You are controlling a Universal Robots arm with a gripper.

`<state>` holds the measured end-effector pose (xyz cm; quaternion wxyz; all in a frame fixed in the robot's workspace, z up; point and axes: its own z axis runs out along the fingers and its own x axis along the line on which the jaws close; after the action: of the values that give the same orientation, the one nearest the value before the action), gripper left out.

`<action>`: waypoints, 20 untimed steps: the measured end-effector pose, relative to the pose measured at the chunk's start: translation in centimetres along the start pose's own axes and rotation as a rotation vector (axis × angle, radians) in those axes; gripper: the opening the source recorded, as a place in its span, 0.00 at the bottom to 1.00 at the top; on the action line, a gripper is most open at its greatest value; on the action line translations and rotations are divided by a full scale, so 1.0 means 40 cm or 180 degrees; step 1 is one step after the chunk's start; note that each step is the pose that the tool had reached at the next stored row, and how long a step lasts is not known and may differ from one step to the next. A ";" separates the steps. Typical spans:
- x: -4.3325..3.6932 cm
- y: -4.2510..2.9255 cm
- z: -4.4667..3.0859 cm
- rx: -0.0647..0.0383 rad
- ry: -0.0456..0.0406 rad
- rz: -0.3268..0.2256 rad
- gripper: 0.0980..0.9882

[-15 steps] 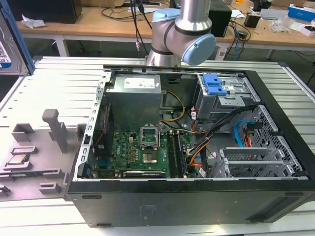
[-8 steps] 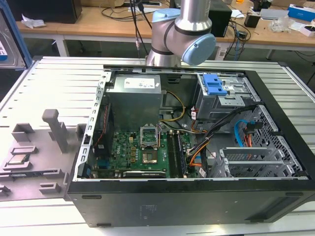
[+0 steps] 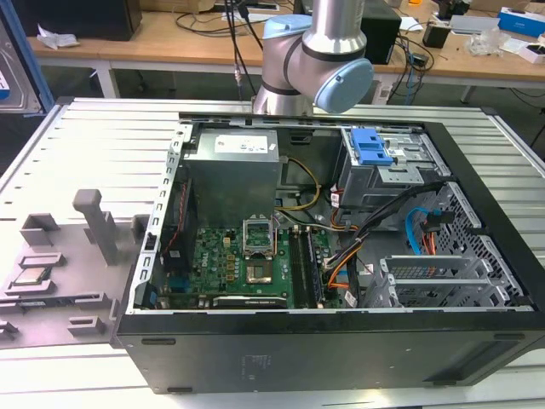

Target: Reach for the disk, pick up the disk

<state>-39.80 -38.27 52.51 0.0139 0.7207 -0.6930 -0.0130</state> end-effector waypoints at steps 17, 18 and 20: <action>0.006 -0.151 -0.006 -0.0002 0.0000 0.0000 0.30; 0.006 -0.162 -0.006 -0.0001 0.0000 0.0000 0.30; 0.007 -0.177 -0.007 -0.0002 0.0000 0.0000 0.30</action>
<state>-32.70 -38.26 52.51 0.0141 0.7207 -0.6930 -0.0132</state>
